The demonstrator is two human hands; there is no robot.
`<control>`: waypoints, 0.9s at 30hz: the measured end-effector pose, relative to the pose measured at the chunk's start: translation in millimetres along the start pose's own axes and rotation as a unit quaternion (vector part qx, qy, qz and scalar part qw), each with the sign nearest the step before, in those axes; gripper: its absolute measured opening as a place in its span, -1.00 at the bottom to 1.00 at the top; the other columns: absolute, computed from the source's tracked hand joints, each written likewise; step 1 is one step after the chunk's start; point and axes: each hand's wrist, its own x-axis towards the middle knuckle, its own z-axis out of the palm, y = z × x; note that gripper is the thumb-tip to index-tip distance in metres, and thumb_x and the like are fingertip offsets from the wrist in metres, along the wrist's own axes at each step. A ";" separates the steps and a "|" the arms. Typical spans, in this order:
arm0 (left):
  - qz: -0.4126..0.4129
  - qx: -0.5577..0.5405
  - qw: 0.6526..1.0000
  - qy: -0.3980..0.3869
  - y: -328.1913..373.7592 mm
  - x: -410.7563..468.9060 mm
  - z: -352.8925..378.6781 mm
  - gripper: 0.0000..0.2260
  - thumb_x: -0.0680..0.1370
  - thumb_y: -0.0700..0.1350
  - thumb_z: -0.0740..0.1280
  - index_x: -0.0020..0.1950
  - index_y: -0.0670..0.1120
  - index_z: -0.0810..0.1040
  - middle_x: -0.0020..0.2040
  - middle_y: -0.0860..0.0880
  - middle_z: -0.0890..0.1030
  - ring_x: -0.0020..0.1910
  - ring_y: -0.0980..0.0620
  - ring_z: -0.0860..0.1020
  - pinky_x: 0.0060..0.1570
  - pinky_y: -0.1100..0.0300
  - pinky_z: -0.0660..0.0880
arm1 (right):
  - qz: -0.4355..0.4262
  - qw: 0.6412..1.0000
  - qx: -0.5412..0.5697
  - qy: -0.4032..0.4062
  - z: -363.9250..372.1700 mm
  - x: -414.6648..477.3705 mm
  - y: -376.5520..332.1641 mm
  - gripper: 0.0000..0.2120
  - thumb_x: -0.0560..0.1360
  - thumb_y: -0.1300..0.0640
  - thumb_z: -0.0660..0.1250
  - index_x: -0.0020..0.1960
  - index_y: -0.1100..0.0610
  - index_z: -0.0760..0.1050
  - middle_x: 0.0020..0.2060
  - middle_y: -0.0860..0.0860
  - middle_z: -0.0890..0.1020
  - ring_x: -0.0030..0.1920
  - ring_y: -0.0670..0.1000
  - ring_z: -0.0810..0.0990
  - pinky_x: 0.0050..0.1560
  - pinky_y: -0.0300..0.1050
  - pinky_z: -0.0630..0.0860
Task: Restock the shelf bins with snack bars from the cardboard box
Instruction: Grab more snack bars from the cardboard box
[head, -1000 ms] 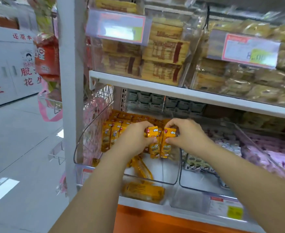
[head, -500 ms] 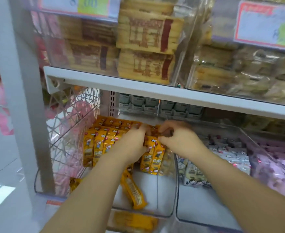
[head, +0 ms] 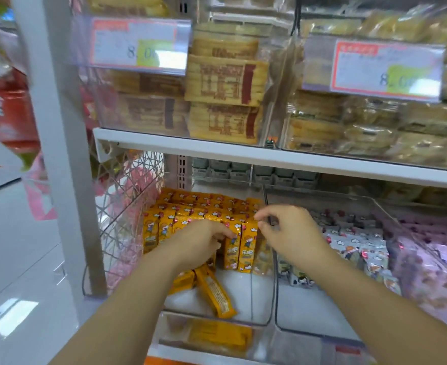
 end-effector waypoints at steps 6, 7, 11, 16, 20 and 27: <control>0.023 -0.032 0.999 0.017 -14.0 -13.4 -8.3 -0.70 0.59 -0.28 0.25 0.24 0.01 0.56 0.13 0.10 0.58 0.04 0.22 0.49 -0.18 0.59 0.35 | -0.043 0.989 -0.058 -0.129 9.1 -5.2 -46.6 -0.79 0.53 0.15 0.29 0.09 -0.04 0.62 0.06 -0.07 0.63 0.05 -0.02 0.58 0.09 -0.08 0.53; 0.022 -0.037 0.999 0.010 -15.6 -15.4 -8.2 -0.69 0.58 -0.31 0.24 0.23 -0.01 0.56 0.13 0.10 0.59 0.08 0.20 0.50 -0.14 0.58 0.37 | -0.034 0.982 -0.067 -0.171 13.2 -4.1 -51.3 -0.79 0.52 0.17 0.29 0.07 -0.01 0.63 0.03 -0.05 0.64 0.02 0.00 0.60 0.07 -0.08 0.54; 0.011 -0.055 0.998 0.016 -28.2 -22.0 -16.2 -0.68 0.56 -0.36 0.24 0.23 -0.09 0.56 0.14 0.01 0.59 0.13 0.14 0.52 -0.16 0.58 0.37 | -0.024 0.962 -0.123 -0.245 31.4 6.3 -59.6 -0.83 0.49 0.18 0.34 0.04 0.17 0.63 0.01 0.10 0.65 0.03 0.09 0.60 0.02 -0.07 0.54; -0.040 -0.055 0.998 0.012 -48.5 -34.8 -25.6 -0.78 0.56 -0.28 0.31 0.13 -0.03 0.58 0.06 0.02 0.59 0.09 0.08 0.54 -0.02 0.35 0.44 | 0.042 0.908 -0.166 -0.382 61.8 4.4 -63.7 -0.78 0.43 0.14 0.45 -0.24 0.24 0.45 -0.36 0.10 0.49 -0.39 0.04 0.48 -0.33 -0.10 0.47; -0.061 0.001 0.997 -0.049 -61.7 -46.5 -26.4 -0.87 0.46 -0.12 0.45 -0.04 0.04 0.57 -0.12 0.17 0.53 -0.12 0.19 0.49 -0.24 0.42 0.35 | 0.063 0.893 -0.201 -0.399 75.3 0.6 -63.7 -0.65 0.39 0.15 0.46 -0.37 0.16 0.30 -0.56 0.02 0.43 -0.46 -0.01 0.42 -0.41 -0.15 0.43; -0.081 0.049 0.993 -0.076 -64.8 -51.1 -21.2 -0.82 0.48 -0.19 0.36 -0.01 0.06 0.48 -0.01 0.08 0.46 0.02 0.05 0.49 -0.07 0.24 0.44 | -0.010 0.971 -0.099 -0.217 40.6 11.3 -61.9 -0.89 0.53 0.13 0.26 0.01 0.02 0.54 0.00 -0.06 0.58 -0.04 -0.03 0.56 -0.01 -0.08 0.54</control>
